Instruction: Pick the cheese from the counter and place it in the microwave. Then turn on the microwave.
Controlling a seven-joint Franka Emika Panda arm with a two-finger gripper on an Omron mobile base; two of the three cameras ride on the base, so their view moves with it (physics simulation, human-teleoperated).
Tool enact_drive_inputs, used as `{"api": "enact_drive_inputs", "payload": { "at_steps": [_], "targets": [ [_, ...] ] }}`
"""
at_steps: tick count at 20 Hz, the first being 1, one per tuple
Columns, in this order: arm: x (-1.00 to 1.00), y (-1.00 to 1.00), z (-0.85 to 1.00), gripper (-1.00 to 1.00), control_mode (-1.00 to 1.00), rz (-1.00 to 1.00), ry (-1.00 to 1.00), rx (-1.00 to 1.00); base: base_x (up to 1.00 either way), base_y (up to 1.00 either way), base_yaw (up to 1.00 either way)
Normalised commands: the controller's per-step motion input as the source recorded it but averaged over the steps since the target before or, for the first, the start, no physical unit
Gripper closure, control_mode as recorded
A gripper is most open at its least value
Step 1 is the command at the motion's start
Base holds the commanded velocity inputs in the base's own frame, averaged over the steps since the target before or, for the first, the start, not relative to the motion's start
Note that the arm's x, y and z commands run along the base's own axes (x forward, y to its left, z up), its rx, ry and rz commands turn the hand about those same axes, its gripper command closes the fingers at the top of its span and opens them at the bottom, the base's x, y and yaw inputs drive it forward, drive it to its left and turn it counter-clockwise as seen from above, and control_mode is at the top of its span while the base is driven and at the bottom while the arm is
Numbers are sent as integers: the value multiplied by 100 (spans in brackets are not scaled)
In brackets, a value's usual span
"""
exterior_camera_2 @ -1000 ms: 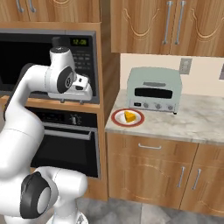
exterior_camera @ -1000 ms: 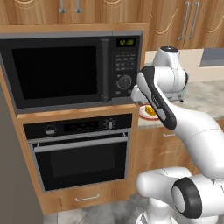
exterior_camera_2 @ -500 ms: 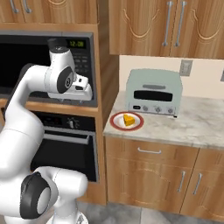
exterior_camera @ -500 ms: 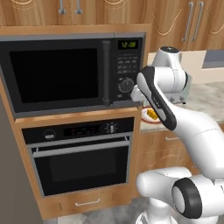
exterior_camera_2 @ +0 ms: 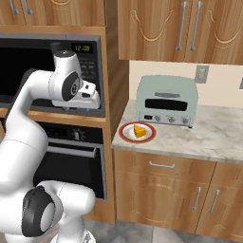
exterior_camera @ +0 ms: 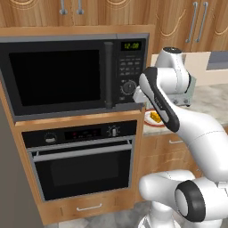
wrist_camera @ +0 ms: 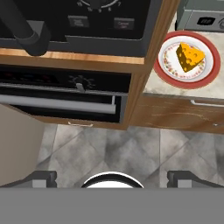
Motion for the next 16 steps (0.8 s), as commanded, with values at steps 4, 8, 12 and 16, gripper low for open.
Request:
{"api": "enact_drive_inputs", "payload": {
  "at_steps": [4, 8, 12, 16],
  "targets": [
    [0, 0, 0, -100, 100, 0, 0, 0, 20, 0, 0],
    [0, 0, 0, -100, 100, 0, 0, 0, 12, 0, 0],
    [0, 0, -1, -100, -100, 0, 0, 0, 0, 0, 0],
    [0, 0, -2, -100, -100, 0, -1, 0, 0, 0, 0]
  ]
}}
